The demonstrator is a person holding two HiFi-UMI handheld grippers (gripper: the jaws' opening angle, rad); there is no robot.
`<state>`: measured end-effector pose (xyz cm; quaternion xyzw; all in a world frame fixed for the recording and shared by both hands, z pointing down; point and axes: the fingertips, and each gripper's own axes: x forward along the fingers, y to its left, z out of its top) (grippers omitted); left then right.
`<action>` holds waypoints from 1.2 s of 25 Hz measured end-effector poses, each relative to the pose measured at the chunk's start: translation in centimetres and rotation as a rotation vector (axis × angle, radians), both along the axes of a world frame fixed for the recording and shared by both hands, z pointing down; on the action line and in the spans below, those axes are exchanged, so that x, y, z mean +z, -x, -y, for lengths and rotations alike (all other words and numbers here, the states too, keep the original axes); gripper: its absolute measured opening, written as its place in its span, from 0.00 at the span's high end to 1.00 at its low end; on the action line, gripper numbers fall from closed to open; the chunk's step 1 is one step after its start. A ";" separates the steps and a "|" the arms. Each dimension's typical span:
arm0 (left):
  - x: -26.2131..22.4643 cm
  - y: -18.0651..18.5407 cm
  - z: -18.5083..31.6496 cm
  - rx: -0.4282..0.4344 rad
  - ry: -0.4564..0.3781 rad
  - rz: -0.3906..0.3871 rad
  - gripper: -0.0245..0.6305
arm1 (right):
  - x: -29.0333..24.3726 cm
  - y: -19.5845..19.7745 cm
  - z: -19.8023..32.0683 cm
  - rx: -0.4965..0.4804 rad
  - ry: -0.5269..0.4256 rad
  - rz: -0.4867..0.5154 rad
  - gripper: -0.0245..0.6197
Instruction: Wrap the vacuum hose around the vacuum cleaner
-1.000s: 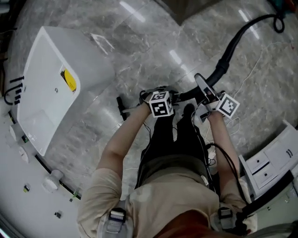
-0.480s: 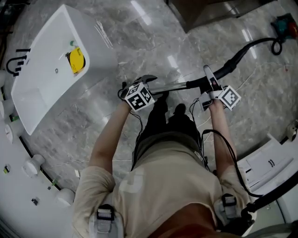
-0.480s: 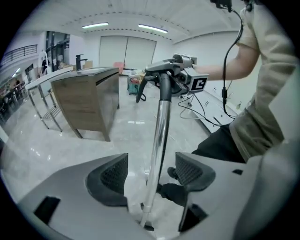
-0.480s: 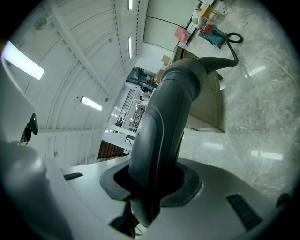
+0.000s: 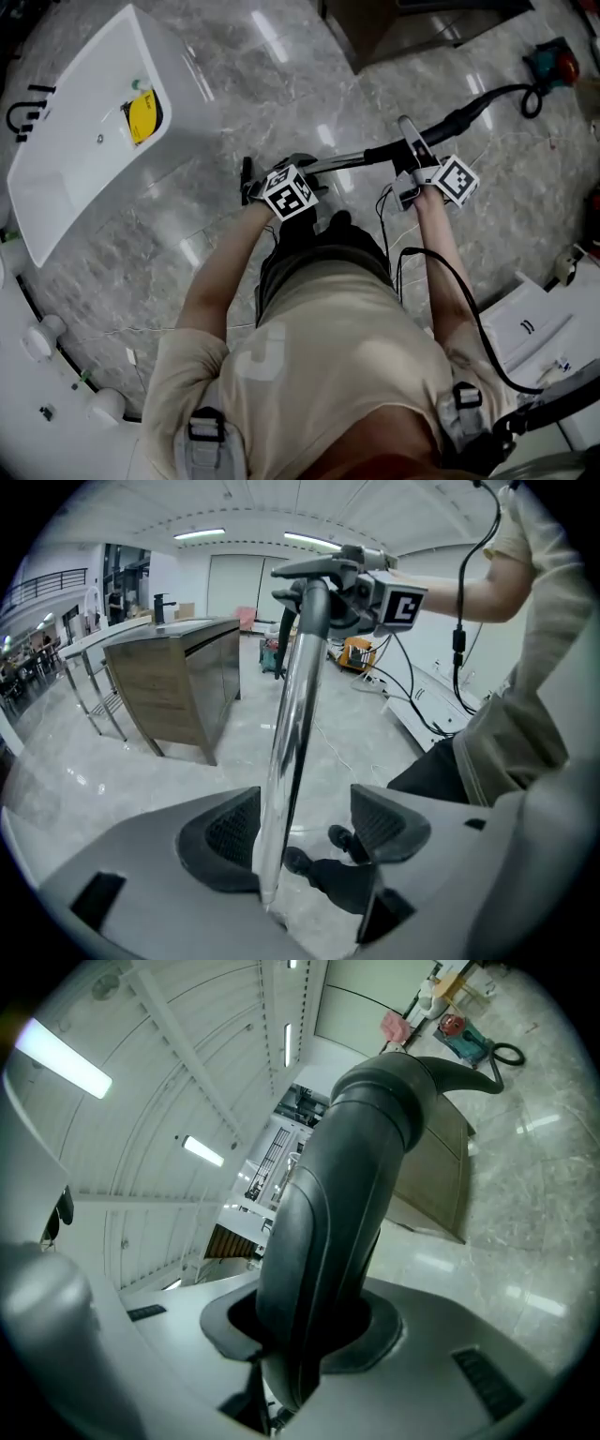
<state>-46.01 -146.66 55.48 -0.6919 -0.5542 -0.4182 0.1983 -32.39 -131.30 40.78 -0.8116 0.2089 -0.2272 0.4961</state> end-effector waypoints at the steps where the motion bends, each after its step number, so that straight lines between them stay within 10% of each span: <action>1: 0.3 0.1 -0.7 -0.004 -0.005 -0.004 0.50 | -0.5 0.2 -0.3 -0.001 0.006 -0.010 0.80; 16: -3.9 3.1 -15.1 -0.201 0.199 0.017 0.50 | -8.7 8.2 -9.1 -0.056 0.048 -0.211 0.80; 30: -8.3 7.4 -19.8 0.093 0.163 -0.009 0.50 | -13.5 11.2 -12.8 -0.076 0.139 -0.278 0.80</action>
